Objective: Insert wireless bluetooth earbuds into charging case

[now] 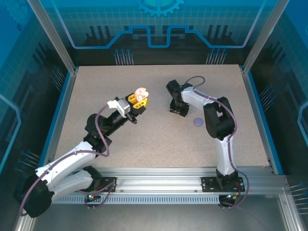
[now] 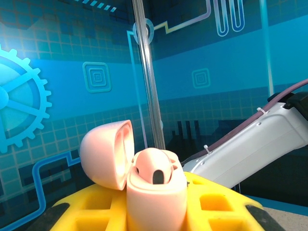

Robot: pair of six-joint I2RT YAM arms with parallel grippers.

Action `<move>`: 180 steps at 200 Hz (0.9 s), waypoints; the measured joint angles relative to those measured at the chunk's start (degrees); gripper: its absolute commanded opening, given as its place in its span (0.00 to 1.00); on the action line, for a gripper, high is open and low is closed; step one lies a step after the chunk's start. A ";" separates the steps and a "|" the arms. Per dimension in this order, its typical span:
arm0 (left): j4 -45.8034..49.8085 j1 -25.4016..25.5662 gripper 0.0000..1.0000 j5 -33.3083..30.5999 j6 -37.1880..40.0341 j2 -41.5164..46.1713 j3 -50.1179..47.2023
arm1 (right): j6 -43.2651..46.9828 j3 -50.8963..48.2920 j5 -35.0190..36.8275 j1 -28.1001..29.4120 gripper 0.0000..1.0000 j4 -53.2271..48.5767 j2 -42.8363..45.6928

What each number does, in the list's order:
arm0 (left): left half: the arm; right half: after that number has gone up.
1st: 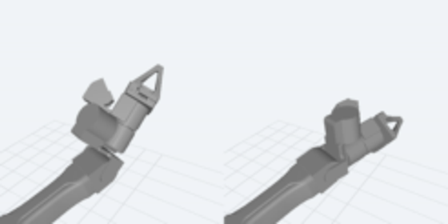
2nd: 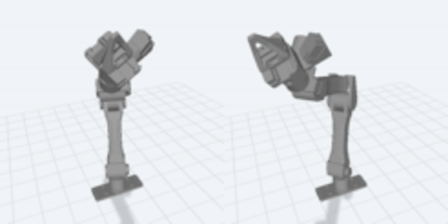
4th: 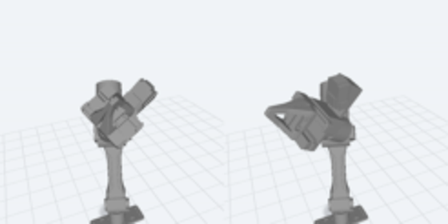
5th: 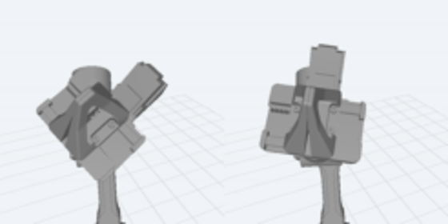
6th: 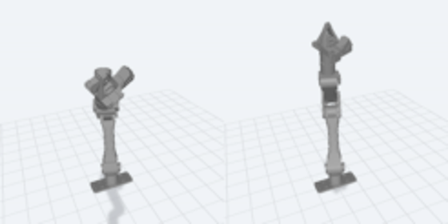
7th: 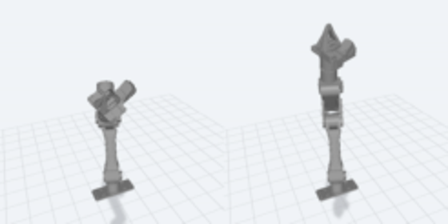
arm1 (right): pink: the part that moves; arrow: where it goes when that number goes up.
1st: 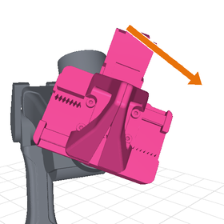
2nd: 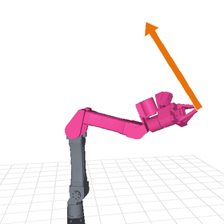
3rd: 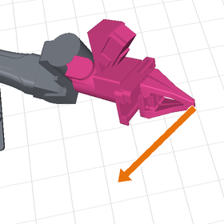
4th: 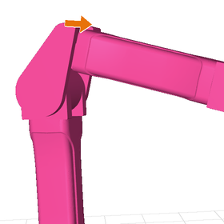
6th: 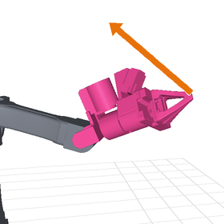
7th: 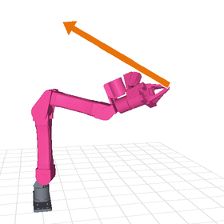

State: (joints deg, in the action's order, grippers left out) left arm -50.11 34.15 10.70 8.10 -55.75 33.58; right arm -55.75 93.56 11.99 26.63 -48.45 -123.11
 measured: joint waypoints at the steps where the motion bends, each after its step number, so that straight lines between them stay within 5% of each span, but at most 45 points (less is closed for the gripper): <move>1: 0.00 -0.02 0.00 0.00 0.00 0.00 0.00 | 0.00 -0.02 0.00 0.00 0.41 0.00 -0.04; 180: 0.04 0.00 0.00 -0.46 0.94 0.04 0.00 | 0.11 -0.37 -0.59 0.22 0.16 1.29 -0.87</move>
State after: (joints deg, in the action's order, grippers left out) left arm -50.06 34.15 10.24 9.04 -55.70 33.58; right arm -55.64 93.19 11.40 26.85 -47.16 -123.98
